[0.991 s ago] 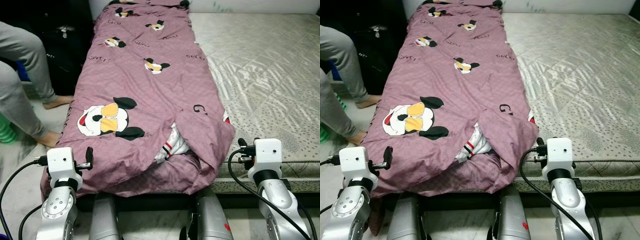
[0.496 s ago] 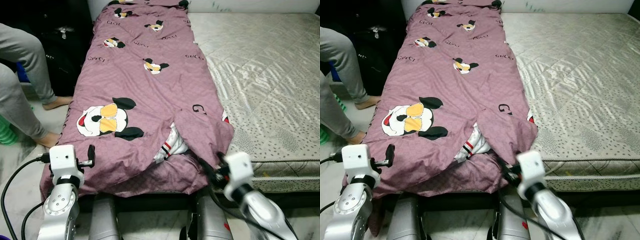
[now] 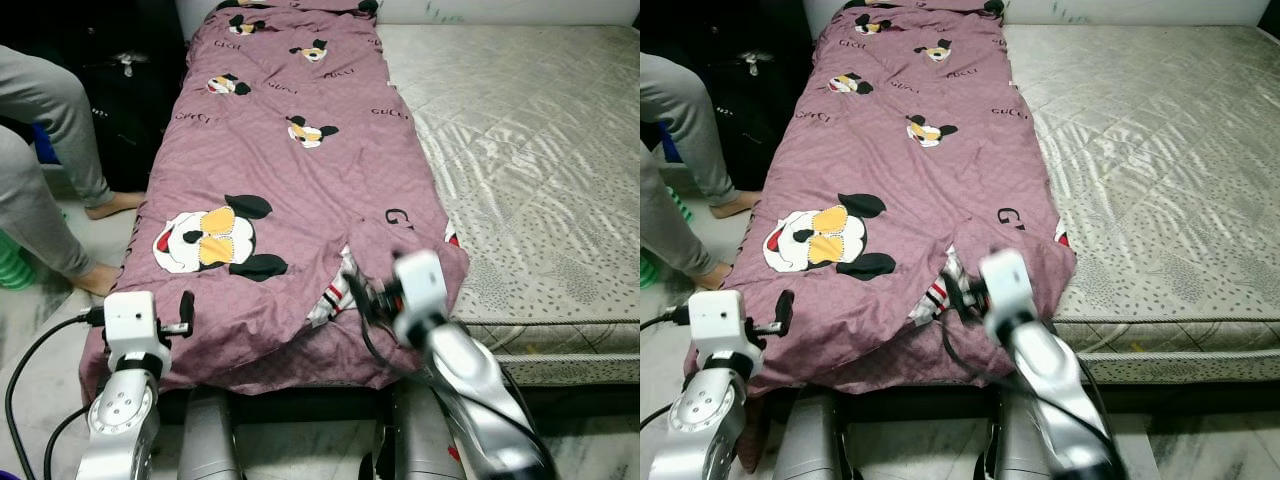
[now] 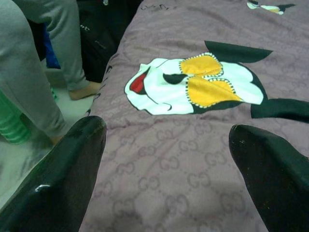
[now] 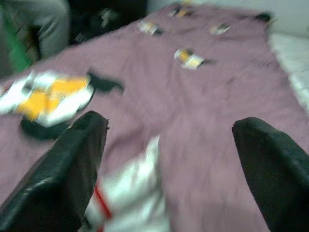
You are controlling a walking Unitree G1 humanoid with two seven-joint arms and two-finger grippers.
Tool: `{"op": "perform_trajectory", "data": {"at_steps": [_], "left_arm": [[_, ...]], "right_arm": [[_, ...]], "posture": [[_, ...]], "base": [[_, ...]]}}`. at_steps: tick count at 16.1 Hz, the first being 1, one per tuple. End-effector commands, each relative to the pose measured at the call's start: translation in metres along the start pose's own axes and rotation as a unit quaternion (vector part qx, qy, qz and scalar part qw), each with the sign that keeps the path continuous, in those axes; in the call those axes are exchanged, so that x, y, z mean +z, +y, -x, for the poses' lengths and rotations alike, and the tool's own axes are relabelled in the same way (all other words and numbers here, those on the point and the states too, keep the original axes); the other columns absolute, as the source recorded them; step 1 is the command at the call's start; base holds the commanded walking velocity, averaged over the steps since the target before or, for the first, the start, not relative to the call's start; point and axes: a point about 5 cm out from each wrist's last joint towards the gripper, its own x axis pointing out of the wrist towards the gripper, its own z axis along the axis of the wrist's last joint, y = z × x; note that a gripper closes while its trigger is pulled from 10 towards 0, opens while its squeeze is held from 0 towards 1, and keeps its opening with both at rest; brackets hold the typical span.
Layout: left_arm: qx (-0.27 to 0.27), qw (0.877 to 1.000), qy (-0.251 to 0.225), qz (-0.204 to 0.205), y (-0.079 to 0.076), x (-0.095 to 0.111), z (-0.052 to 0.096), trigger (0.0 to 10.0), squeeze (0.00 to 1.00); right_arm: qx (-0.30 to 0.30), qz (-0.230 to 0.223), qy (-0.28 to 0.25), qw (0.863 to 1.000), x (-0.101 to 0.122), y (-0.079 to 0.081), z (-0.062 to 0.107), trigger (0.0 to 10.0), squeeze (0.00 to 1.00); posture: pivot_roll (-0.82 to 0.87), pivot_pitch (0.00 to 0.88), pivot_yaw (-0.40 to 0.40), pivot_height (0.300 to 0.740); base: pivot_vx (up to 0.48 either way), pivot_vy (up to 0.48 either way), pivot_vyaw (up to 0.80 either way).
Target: Clean up the room
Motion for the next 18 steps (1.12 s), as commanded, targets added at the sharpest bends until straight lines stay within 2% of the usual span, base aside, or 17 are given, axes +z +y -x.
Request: {"op": "perform_trajectory", "data": {"at_steps": [1, 3, 5, 6, 7, 8, 9, 12, 13, 18], "left_arm": [[0.004, 1.000, -0.007, -0.006, 0.003, 0.003, 0.002, 10.0, 0.00], [0.005, 1.000, -0.008, -0.006, 0.003, 0.005, 0.002, 10.0, 0.00], [0.006, 1.000, -0.009, -0.006, 0.003, 0.005, 0.003, 10.0, 0.00], [0.008, 1.000, -0.008, -0.005, 0.003, 0.004, 0.005, 10.0, 0.00], [0.008, 1.000, -0.006, -0.005, 0.004, 0.004, 0.006, 10.0, 0.00], [0.008, 1.000, -0.005, -0.005, 0.003, 0.004, 0.007, 10.0, 0.00], [0.008, 1.000, -0.005, -0.005, 0.003, 0.004, 0.007, 10.0, 0.00], [0.011, 1.000, -0.006, -0.003, 0.002, 0.005, 0.008, 10.0, 0.00], [0.012, 1.000, -0.004, -0.002, 0.002, 0.004, 0.008, 10.0, 0.00], [0.013, 1.000, -0.003, 0.002, 0.000, 0.004, 0.007, 10.0, 0.00]], "right_arm": [[0.001, 0.012, 0.017, 1.000, -0.006, 0.006, -0.003, 10.0, 1.00], [0.032, 0.082, 0.052, 0.995, -0.022, 0.021, -0.015, 10.0, 1.00], [0.048, 0.122, 0.089, 0.987, -0.038, 0.024, -0.017, 10.0, 1.00], [0.051, 0.147, 0.122, 0.980, -0.051, 0.023, -0.019, 10.0, 0.40], [0.042, 0.162, 0.127, 0.978, -0.052, 0.019, -0.026, 10.0, 0.07], [0.038, 0.175, 0.126, 0.976, -0.050, 0.018, -0.030, 10.0, 0.00], [0.038, 0.178, 0.125, 0.975, -0.050, 0.018, -0.031, 10.0, 0.00], [-0.003, 0.193, 0.116, 0.974, -0.043, 0.001, -0.047, 10.0, 0.00], [-0.012, 0.198, 0.108, 0.974, -0.041, -0.004, -0.048, 0.0, 0.00], [-0.031, 0.234, 0.130, 0.963, -0.058, -0.031, -0.032, 0.0, 0.00]], "posture": [[0.07, 0.082, 0.003, 0.521], [0.08, 0.087, -0.004, 0.521], [0.09, 0.090, -0.005, 0.521], [0.09, 0.098, -0.008, 0.521], [0.09, 0.104, -0.009, 0.521], [0.09, 0.107, -0.011, 0.521], [0.09, 0.107, -0.011, 0.521], [0.10, 0.115, -0.017, 0.521], [0.10, 0.120, -0.018, 0.521], [0.10, 0.118, -0.021, 0.521]], "base": [[0.000, 0.000, 0.00], [0.000, 0.000, 0.00], [0.000, 0.000, 0.00], [0.000, 0.000, 0.00], [0.000, 0.000, 0.00], [0.000, 0.000, 0.00], [0.000, 0.000, 0.00], [0.000, 0.000, 0.00], [0.000, 0.000, 0.00], [0.000, 0.000, 0.00]]}}
